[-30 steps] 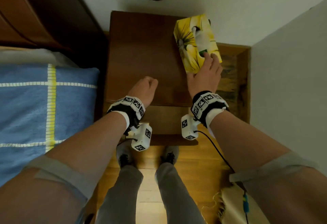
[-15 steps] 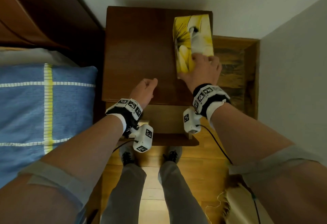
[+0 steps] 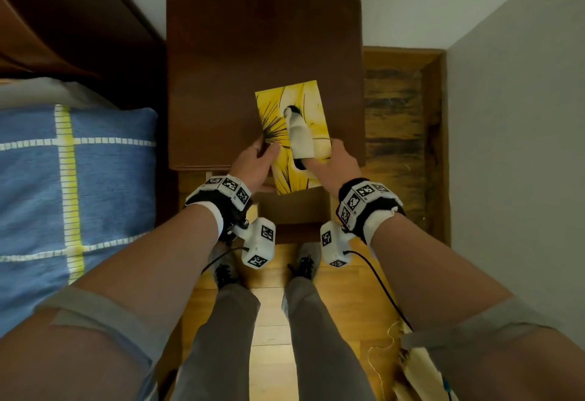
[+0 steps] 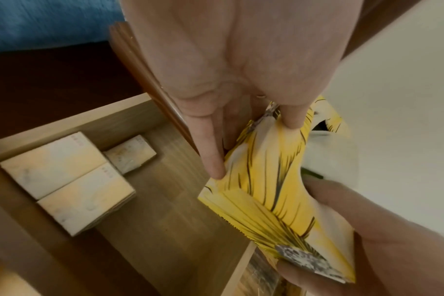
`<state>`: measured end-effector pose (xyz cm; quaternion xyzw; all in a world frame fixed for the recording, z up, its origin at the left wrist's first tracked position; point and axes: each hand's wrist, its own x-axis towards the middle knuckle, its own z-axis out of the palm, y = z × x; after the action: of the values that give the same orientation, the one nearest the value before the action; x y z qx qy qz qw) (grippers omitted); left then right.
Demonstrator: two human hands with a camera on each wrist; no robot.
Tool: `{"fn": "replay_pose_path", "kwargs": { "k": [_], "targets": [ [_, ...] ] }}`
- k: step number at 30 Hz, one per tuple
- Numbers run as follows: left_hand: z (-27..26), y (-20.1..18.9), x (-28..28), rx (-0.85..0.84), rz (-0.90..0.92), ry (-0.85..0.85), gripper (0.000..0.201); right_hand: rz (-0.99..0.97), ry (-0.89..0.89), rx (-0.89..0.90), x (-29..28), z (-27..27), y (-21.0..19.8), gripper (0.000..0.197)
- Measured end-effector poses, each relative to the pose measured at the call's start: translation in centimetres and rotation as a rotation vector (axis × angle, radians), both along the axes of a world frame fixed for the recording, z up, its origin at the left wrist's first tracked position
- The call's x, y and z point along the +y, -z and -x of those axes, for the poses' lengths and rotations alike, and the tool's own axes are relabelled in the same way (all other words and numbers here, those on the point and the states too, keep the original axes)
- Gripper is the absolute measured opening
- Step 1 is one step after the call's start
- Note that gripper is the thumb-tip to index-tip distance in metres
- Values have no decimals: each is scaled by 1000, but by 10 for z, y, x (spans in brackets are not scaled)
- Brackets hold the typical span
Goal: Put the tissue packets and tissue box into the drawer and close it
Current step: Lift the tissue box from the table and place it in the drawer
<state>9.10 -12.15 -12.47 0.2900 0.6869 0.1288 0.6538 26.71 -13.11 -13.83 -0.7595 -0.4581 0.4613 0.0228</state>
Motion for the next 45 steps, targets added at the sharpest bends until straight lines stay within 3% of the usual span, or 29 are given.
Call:
{"fn": "replay_pose_path", "kwargs": {
  "k": [4,7,11,18,22,27,34,38,42,45],
  "targets": [
    [4,-1,-20,18,89,17,57,10,-61,-122,-17,5,-3,74],
    [13,-1,-44,149,50,138,69,41,-121,-127,-43,11,-7,68],
    [30,-5,-73,105,131,217,80,107,-73,-118,-83,27,-19,72],
    [49,-4,-88,149,84,372,104,182,-94,-188,-102,48,-44,74],
    [51,-8,-95,94,173,216,103,237,-96,-189,-105,49,-48,75],
    [48,1,-107,35,318,98,100,375,-5,-42,-116,50,-40,67],
    [24,51,-109,-12,274,144,97,336,101,-29,-110,30,-4,78],
    [16,69,-109,-48,270,105,93,314,99,-70,-100,23,17,55],
    [7,86,-99,-5,190,112,92,284,89,-138,-84,21,32,53],
    [2,98,-87,19,131,159,65,244,116,-191,-75,17,43,52]
  ]
}}
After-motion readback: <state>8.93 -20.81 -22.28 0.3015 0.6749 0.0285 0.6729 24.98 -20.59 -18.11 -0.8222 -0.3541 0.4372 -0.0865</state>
